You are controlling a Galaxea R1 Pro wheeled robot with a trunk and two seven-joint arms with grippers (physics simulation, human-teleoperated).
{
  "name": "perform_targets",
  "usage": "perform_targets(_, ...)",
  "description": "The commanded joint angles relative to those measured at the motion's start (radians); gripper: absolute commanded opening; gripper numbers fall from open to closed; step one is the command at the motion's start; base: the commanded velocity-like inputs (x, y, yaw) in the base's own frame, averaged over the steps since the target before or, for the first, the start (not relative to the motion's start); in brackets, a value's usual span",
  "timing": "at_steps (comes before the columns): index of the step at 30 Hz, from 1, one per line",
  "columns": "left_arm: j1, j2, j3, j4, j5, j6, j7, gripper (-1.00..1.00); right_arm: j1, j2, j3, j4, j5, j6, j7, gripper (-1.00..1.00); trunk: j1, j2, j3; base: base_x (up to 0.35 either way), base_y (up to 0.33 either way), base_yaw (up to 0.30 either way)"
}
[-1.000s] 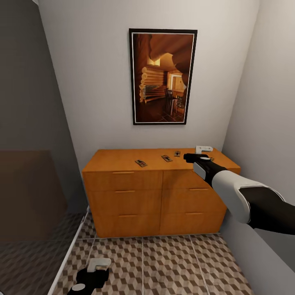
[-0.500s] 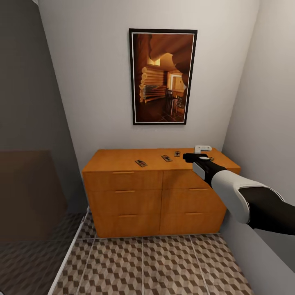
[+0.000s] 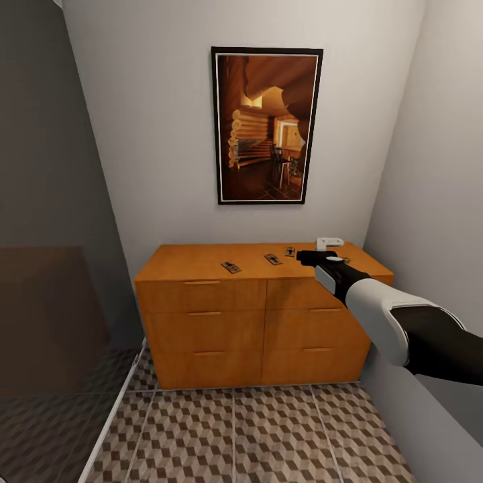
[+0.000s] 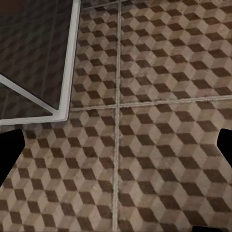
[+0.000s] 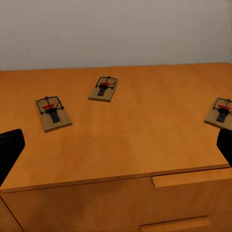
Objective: Take the four mousetraps from the cabinet in the bathroom and place them on the bathroom floor. Make sure all four end up on the same floor surface, and ensure that at least two of them are either under or directly next to the same bathroom sink.
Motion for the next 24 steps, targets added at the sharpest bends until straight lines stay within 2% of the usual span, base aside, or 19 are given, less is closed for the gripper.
perform_targets(1, -0.002, 0.000, -0.008, 0.004, 0.005, -0.006, 0.003, 1.00, -0.001, 0.000, 0.007, 0.000, -0.007, 0.002, -0.002, 1.00, 0.000, -0.001, -0.001, 0.000, 0.000, 0.000)
perform_targets(11, -0.001, -0.015, -0.007, 0.004, 0.006, -0.007, 0.003, 1.00, -0.001, -0.004, 0.004, -0.006, -0.008, 0.006, 0.004, 1.00, 0.000, -0.001, -0.001, 0.000, 0.000, 0.000)
perform_targets(16, -0.001, -0.017, -0.007, 0.004, 0.006, -0.006, 0.003, 1.00, -0.001, -0.011, -0.002, -0.021, -0.008, 0.047, -0.001, 1.00, 0.000, -0.001, -0.001, 0.000, 0.000, 0.000)
perform_targets(19, -0.002, -0.020, -0.007, 0.004, 0.006, -0.006, 0.003, 1.00, -0.001, -0.027, -0.003, -0.073, -0.009, 0.135, -0.003, 1.00, 0.000, -0.001, -0.001, 0.000, 0.000, 0.000)
perform_targets(20, -0.002, -0.022, -0.007, 0.004, 0.006, -0.006, 0.003, 1.00, -0.001, -0.034, -0.004, -0.125, -0.009, 0.206, -0.003, 1.00, 0.000, -0.001, -0.001, 0.000, 0.000, 0.000)
perform_targets(22, -0.002, -0.023, -0.007, 0.004, 0.006, -0.006, 0.003, 1.00, -0.001, -0.038, -0.004, -0.190, -0.009, 0.290, -0.004, 1.00, 0.000, -0.001, -0.001, 0.000, 0.000, 0.000)
perform_targets(23, -0.002, -0.024, -0.007, 0.004, 0.006, -0.006, 0.003, 1.00, -0.001, -0.041, -0.004, -0.261, -0.009, 0.380, -0.005, 1.00, 0.000, -0.001, -0.001, 0.000, 0.000, 0.000)
perform_targets(24, -0.002, -0.025, -0.007, 0.004, 0.006, -0.006, 0.003, 1.00, -0.001, -0.042, -0.004, -0.296, -0.009, 0.424, -0.007, 1.00, 0.000, -0.001, -0.001, 0.000, 0.000, 0.000)
